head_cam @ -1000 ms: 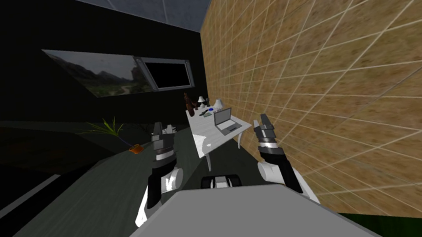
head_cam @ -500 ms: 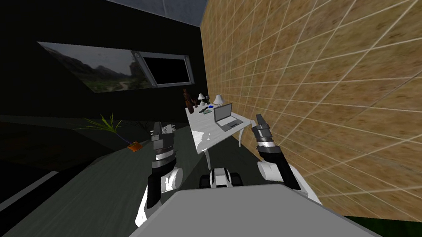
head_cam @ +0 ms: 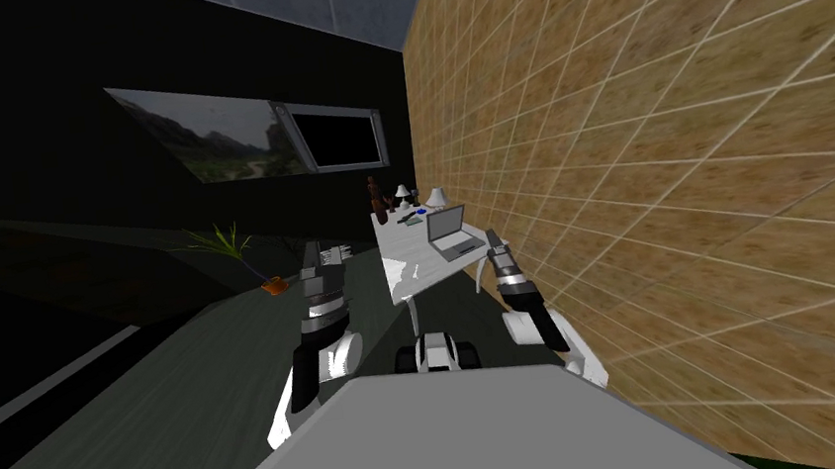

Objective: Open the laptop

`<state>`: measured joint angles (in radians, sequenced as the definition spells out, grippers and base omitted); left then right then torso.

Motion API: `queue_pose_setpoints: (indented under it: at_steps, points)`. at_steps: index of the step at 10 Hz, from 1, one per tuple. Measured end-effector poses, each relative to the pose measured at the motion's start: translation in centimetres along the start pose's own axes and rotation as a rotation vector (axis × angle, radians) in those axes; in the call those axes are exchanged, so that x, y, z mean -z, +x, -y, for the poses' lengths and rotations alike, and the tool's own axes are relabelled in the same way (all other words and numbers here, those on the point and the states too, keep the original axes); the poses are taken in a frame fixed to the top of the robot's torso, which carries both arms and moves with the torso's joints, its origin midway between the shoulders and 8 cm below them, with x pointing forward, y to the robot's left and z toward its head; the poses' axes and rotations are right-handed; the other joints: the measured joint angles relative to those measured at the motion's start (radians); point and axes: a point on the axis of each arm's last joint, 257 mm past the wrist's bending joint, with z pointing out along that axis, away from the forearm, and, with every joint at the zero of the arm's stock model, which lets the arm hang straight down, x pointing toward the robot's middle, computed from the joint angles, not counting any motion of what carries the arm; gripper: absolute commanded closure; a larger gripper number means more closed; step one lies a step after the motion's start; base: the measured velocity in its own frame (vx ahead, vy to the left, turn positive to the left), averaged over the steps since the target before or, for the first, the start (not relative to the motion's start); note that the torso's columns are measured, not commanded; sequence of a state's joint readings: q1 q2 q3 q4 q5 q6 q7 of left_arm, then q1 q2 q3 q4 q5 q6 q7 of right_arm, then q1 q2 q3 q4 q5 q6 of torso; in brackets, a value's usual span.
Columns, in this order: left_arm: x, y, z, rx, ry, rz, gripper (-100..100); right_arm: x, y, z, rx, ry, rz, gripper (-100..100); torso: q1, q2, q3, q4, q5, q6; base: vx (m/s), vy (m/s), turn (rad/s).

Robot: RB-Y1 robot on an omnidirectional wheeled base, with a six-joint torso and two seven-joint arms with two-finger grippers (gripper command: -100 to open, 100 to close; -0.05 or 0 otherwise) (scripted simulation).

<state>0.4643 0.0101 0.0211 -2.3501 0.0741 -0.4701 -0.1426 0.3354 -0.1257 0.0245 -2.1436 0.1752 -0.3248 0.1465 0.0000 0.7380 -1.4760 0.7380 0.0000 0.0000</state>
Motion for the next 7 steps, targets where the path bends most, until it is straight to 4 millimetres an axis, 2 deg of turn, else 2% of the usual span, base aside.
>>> queue_pose_setpoints:
  at_steps: [4, 7]
  points:
    - [0.0, 0.0, 0.0, 0.000, 0.000, 0.000, 0, -2.2, 3.5, 2.4, 0.160, 0.015, -0.099, -100, 0.000, 0.000, 0.000, 0.000, 0.000, 0.000, 0.021, -0.008, 0.082]
    - [0.0, 0.0, 0.0, 0.000, 0.000, 0.000, 0, -3.3, 5.3, 4.0, 0.259, 0.020, -0.152, -100, 0.000, 0.000, 0.000, 0.000, 0.000, 0.000, 0.014, -0.008, 0.073]
